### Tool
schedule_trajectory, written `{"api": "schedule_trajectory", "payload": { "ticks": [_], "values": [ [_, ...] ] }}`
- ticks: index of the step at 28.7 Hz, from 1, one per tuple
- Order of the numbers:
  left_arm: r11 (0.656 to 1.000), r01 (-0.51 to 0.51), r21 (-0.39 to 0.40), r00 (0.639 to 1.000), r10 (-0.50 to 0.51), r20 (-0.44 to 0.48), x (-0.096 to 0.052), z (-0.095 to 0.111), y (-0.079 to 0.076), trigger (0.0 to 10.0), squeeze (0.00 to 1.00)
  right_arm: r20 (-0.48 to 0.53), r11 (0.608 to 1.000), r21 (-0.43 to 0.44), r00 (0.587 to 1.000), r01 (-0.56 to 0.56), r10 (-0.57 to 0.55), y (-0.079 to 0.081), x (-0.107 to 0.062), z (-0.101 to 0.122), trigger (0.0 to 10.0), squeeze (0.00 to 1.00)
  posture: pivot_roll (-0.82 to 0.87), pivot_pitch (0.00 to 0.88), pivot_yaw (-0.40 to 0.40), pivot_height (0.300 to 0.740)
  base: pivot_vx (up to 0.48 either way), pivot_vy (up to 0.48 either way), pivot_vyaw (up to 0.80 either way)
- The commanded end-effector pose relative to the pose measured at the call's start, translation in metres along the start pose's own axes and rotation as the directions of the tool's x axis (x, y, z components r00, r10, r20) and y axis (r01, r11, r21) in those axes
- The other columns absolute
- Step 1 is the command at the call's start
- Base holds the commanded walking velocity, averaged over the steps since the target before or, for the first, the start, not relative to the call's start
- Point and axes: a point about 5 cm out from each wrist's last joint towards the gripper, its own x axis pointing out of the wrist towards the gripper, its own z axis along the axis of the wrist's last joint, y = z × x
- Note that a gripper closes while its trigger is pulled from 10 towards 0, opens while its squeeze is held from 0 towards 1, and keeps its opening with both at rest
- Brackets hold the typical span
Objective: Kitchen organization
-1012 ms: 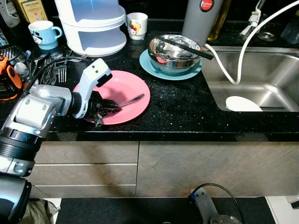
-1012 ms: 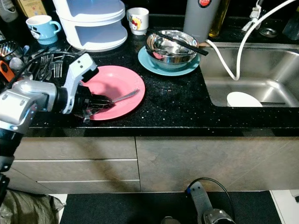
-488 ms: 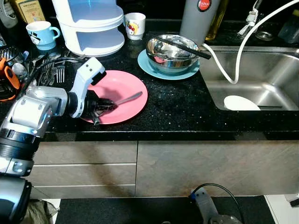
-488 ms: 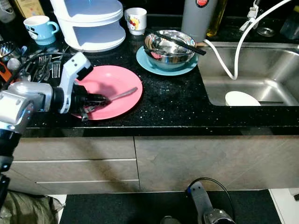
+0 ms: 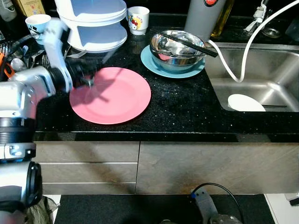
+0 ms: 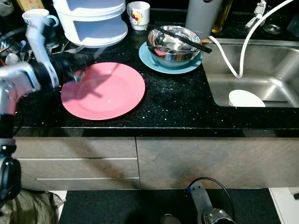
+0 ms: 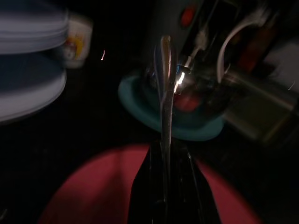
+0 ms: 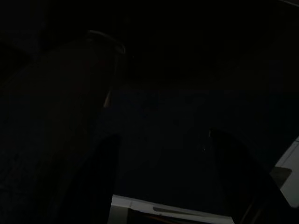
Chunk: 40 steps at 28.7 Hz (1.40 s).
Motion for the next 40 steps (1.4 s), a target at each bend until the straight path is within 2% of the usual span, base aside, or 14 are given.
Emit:
{"api": "schedule_trajectory", "payload": {
  "ticks": [1,3,6,8,9,12,13,14,15,16,21,24,30,40],
  "values": [
    [0.997,0.062,-0.046,0.992,-0.057,0.113,0.002,0.009,-0.008,0.0,0.0,-0.011,1.0,0.027,1.0,-0.002,0.002,0.001,0.001,-0.008,10.0,0.0,0.02,0.128,-0.02,0.74,0.0,0.0,0.0],
    [0.994,0.092,-0.061,0.984,-0.081,0.156,0.002,0.012,-0.011,0.0,0.0,-0.011,1.0,0.029,1.0,-0.001,0.001,0.002,0.001,-0.008,10.0,0.0,0.02,0.128,-0.02,0.74,0.0,0.0,0.0],
    [0.944,0.286,-0.164,0.906,-0.211,0.366,0.005,0.013,-0.036,0.0,0.0,-0.008,0.999,0.034,1.0,0.002,-0.001,0.002,0.001,-0.009,10.0,0.0,0.02,0.113,-0.021,0.74,0.0,0.0,0.0],
    [0.944,0.286,-0.164,0.906,-0.211,0.366,0.005,0.013,-0.036,0.0,0.0,-0.008,0.999,0.034,1.0,0.002,-0.001,0.002,0.001,-0.009,10.0,0.0,0.02,0.113,-0.021,0.74,0.0,0.0,0.0],
    [0.91,0.368,-0.191,0.858,-0.254,0.446,0.005,0.009,-0.05,0.0,0.0,-0.01,0.999,0.038,1.0,0.001,0.0,0.003,0.001,-0.009,10.0,0.0,0.02,0.111,-0.02,0.74,0.0,0.0,-0.8],
    [0.896,0.395,-0.203,0.84,-0.263,0.475,0.006,0.003,-0.059,0.0,0.0,-0.012,0.999,0.04,1.0,-0.001,0.001,0.003,0.001,-0.009,10.0,0.0,0.02,0.111,-0.019,0.74,0.0,0.0,-0.8],
    [0.884,0.42,-0.206,0.825,-0.277,0.492,0.007,0.0,-0.065,6.8,0.0,-0.012,0.999,0.042,1.0,-0.002,0.003,0.004,0.001,-0.009,10.0,0.0,0.02,0.11,-0.02,0.74,0.0,0.0,-0.8],
    [0.874,0.438,-0.211,0.814,-0.285,0.506,0.007,-0.001,-0.069,6.8,0.0,-0.013,0.999,0.043,1.0,-0.003,0.003,0.004,0.001,-0.009,10.0,0.0,0.02,0.11,-0.02,0.74,0.0,0.0,-0.8],
    [0.868,0.452,-0.208,0.805,-0.297,0.513,0.007,-0.002,-0.073,8.8,0.0,-0.013,0.999,0.044,1.0,-0.003,0.004,0.004,0.001,-0.009,10.0,0.0,0.02,0.109,-0.02,0.74,0.0,0.0,-0.8],
    [0.862,0.465,-0.2,0.798,-0.311,0.516,0.007,-0.002,-0.077,10.0,0.0,-0.013,0.999,0.045,1.0,-0.004,0.004,0.004,0.001,-0.009,10.0,0.0,0.02,0.109,-0.02,0.74,0.0,0.0,-0.8],
    [0.852,0.481,-0.208,0.786,-0.314,0.532,0.005,0.0,-0.085,10.0,0.0,-0.01,0.999,0.05,1.0,-0.007,0.007,0.005,0.002,-0.008,10.0,0.0,0.03,0.104,-0.018,0.74,0.0,0.0,-0.8],
    [0.865,0.453,-0.216,0.801,-0.289,0.524,0.006,0.0,-0.085,10.0,0.0,-0.008,0.999,0.052,1.0,-0.008,0.008,0.006,0.002,-0.008,10.0,0.0,0.04,0.099,-0.017,0.74,0.0,0.0,-0.8],
    [0.929,0.319,-0.188,0.862,-0.202,0.466,0.021,-0.001,-0.087,10.0,0.0,-0.002,0.998,0.063,1.0,-0.01,0.01,0.007,0.002,-0.006,10.0,0.0,0.03,0.092,-0.011,0.74,0.0,0.0,-0.8],
    [0.98,0.172,-0.096,0.926,-0.128,0.355,0.036,-0.009,-0.083,10.0,0.0,0.005,0.998,0.07,1.0,-0.01,0.01,0.009,0.002,-0.005,10.0,0.0,0.03,0.085,-0.001,0.74,0.0,0.0,-0.8]
  ]
}}
